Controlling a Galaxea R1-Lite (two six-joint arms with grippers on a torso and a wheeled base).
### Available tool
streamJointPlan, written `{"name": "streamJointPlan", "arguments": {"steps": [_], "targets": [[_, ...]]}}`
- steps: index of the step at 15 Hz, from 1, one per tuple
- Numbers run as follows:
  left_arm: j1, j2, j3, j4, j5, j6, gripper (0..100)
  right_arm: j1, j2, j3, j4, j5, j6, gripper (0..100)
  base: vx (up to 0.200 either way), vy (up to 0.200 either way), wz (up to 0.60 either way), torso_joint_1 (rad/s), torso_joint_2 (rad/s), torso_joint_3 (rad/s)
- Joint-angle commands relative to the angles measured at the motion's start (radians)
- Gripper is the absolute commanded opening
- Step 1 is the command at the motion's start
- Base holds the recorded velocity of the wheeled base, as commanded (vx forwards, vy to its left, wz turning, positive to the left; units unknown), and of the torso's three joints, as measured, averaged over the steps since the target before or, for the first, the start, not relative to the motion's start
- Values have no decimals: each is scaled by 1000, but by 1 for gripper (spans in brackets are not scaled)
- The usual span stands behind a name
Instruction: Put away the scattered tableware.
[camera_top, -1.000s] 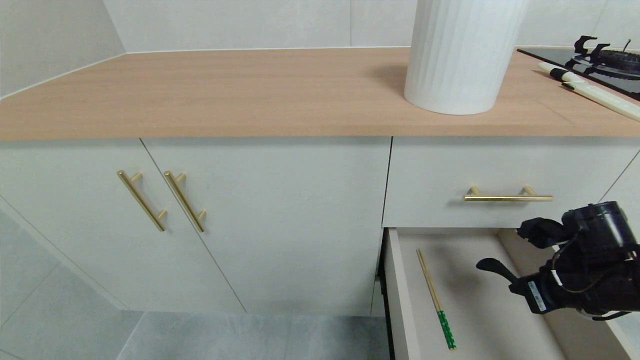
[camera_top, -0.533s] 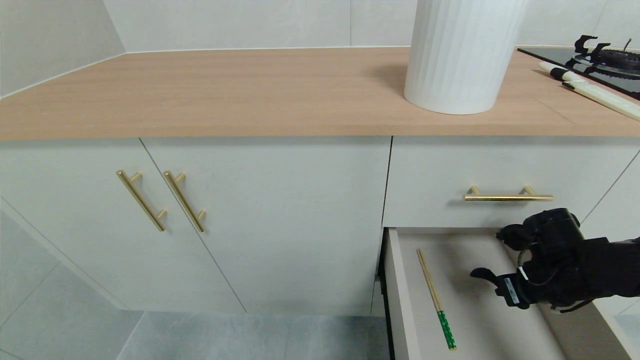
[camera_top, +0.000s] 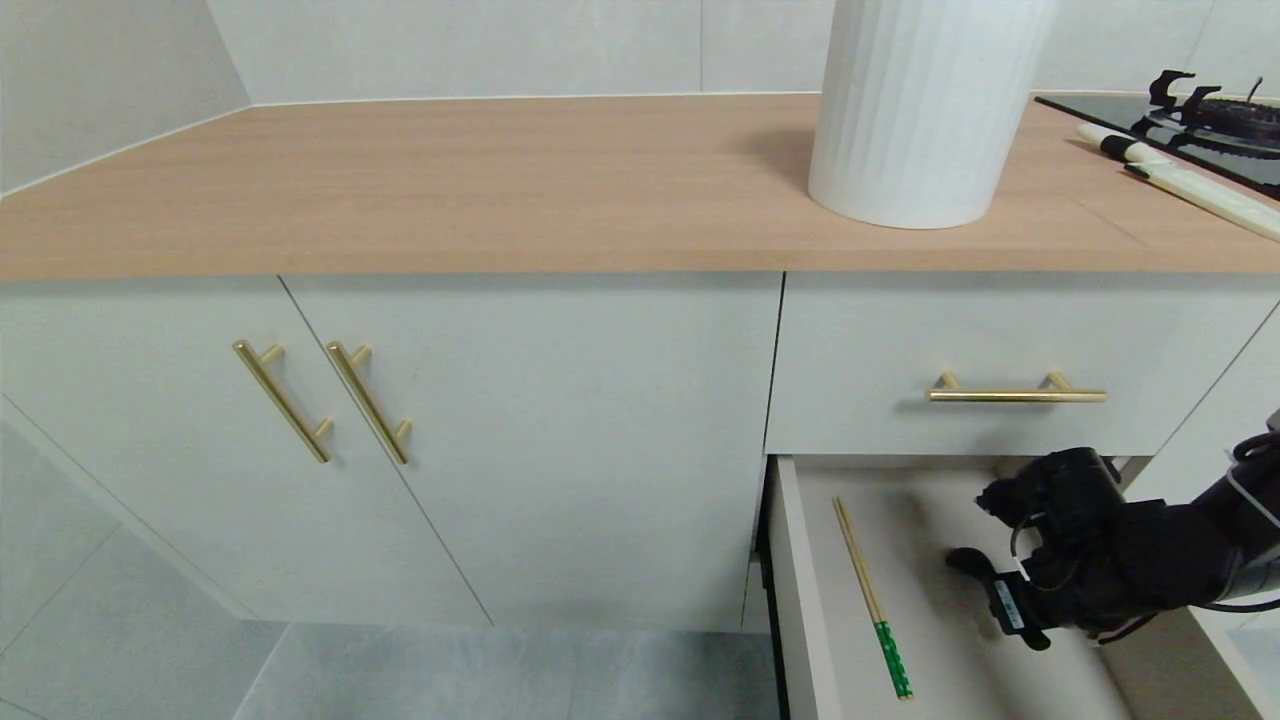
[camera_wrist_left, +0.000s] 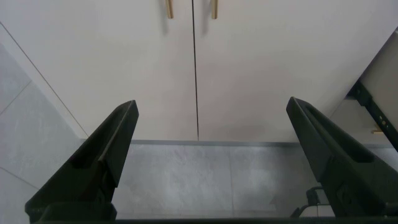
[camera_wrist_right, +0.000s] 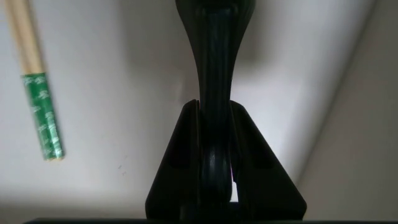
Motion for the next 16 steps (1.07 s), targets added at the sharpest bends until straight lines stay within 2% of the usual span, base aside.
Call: {"name": "streamJointPlan", "arguments": {"steps": [1, 12, 13, 16], "targets": [[0, 2, -1, 0, 0, 0, 100, 1, 31, 2, -18, -2, -1, 0, 0, 0, 0, 0, 0, 0], [0, 2, -1, 0, 0, 0, 100, 1, 21, 1, -29, -18, 1, 0, 0, 0, 0, 0, 0, 0], [0, 2, 0, 0, 0, 0, 100, 1, 20, -1, -29, -18, 2, 100, 0, 0, 0, 0, 0, 0], [0, 2, 0, 0, 0, 0, 100, 1, 1, 1, -29, -18, 2, 100, 0, 0, 0, 0, 0, 0]]}}
